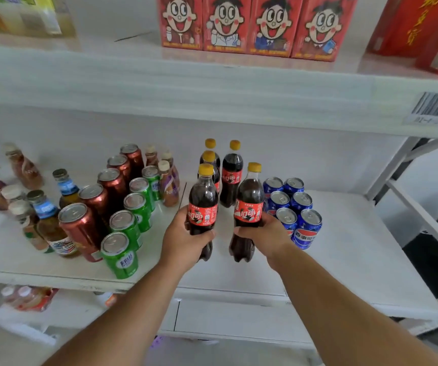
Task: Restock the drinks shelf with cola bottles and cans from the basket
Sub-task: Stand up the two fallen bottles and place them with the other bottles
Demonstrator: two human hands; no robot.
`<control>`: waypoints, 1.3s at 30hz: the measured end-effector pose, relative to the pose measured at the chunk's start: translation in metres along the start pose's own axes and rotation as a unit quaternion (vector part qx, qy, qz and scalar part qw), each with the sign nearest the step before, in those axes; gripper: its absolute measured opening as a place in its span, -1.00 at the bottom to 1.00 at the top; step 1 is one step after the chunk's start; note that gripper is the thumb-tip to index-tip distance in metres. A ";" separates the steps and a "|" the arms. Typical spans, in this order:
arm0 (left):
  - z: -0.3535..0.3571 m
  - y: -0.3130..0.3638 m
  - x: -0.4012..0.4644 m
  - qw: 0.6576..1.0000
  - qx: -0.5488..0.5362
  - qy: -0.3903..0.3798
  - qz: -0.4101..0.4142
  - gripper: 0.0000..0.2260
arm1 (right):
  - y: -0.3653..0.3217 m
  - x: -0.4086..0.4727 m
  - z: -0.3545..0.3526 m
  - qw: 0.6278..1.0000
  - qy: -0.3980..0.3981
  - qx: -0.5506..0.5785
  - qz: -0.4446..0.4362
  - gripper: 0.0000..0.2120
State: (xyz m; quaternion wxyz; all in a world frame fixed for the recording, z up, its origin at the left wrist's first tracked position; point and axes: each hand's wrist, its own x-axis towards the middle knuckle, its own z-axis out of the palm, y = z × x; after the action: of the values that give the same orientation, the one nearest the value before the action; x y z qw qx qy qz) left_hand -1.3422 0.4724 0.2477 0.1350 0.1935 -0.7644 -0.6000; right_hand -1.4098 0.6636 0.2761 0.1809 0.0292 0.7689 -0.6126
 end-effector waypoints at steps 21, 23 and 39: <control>0.047 -0.050 0.034 0.999 -0.023 0.011 0.023 -0.42 | 0.023 0.076 0.019 0.996 -0.008 -0.077 -0.042 -0.54; 0.046 -0.053 0.033 1.000 -0.016 0.008 0.020 -0.42 | 0.028 0.073 0.019 0.994 0.005 -0.094 -0.049 -0.48; 0.039 -0.077 0.037 0.999 0.036 -0.017 -0.022 -0.52 | 0.027 0.096 0.040 0.983 0.077 -0.162 -0.042 -0.57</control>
State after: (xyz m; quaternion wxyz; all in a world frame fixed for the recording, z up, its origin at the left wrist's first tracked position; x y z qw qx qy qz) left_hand -1.3821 0.4734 0.1627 0.1018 0.2051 -0.7831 -0.5782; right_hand -1.4826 0.6156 0.2132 0.0974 0.0145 0.8701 -0.4829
